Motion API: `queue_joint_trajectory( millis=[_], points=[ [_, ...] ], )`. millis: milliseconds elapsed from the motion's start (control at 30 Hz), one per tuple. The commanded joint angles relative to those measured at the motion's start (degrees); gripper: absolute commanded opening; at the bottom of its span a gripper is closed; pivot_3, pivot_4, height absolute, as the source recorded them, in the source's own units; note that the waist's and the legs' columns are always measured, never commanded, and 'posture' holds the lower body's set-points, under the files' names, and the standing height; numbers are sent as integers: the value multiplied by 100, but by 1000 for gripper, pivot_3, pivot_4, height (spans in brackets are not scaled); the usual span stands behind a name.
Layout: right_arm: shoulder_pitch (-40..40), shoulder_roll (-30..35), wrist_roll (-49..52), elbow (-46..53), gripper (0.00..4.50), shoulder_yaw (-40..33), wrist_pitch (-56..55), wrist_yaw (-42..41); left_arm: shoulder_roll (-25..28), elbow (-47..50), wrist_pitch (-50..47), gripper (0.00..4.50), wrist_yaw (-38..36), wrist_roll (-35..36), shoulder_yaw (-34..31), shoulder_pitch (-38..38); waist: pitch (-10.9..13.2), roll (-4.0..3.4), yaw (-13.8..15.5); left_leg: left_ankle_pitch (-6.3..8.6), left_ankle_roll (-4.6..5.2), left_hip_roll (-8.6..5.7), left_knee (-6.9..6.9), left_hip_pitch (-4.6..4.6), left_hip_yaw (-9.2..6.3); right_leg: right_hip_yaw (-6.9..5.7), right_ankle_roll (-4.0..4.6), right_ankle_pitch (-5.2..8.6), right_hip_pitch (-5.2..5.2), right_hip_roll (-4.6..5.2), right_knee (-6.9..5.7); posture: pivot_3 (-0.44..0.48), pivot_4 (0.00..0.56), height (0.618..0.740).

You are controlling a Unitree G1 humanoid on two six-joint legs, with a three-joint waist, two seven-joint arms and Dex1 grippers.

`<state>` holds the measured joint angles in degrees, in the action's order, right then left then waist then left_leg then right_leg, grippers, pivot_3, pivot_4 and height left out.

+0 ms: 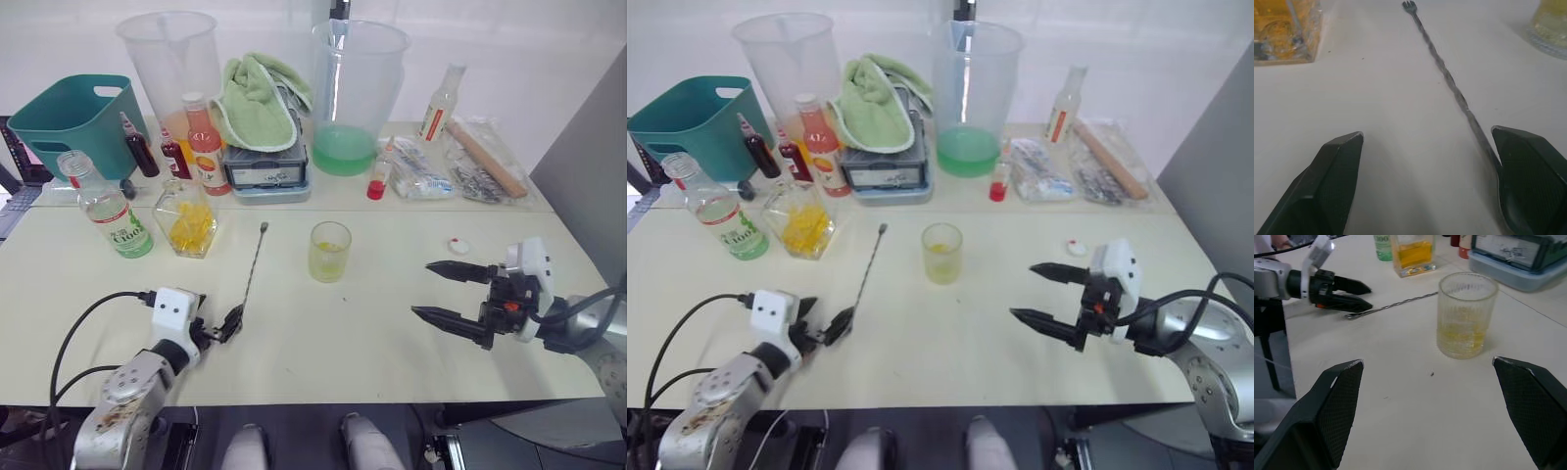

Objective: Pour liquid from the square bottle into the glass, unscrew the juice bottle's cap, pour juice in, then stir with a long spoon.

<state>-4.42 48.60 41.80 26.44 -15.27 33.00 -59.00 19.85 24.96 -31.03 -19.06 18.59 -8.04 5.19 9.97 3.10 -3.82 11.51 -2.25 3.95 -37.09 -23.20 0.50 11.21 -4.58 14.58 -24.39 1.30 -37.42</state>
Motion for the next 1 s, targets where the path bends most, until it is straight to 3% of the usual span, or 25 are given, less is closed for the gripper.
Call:
queue_joint_trajectory(
  millis=[33,200,367,667,1000],
  points=[
    [-84,127,49,235,4500,-13,8,-14,-104,18,-186,4436,255,-221,359,-341,-1,-1,-6,0,0,0,-1,0,-6,-2,0,0,7,0,8,0,150,723],
    [-73,189,1,364,4500,57,18,65,-506,-158,-782,4436,894,-441,547,-687,-3,-5,-3,0,0,-9,-4,-9,-20,-5,-14,-9,26,4,36,0,150,723],
    [-353,196,-15,380,4500,242,82,200,-479,-256,-1315,2885,1045,-690,874,-944,-11,-19,6,-2,-1,-18,-4,1,-40,-12,-15,-13,35,3,34,0,150,723],
    [-592,281,-92,291,4500,441,131,186,-328,58,-1708,33,982,-818,861,-808,-17,-30,31,-2,-2,-26,-8,-5,-45,-13,-18,-11,38,9,38,0,150,723],
    [-823,127,-230,227,4500,818,93,285,713,509,-745,33,-249,-519,270,-230,-17,-29,-39,-2,-2,-23,4,-6,-45,-15,-11,-7,24,7,38,0,150,723]
  ],
)
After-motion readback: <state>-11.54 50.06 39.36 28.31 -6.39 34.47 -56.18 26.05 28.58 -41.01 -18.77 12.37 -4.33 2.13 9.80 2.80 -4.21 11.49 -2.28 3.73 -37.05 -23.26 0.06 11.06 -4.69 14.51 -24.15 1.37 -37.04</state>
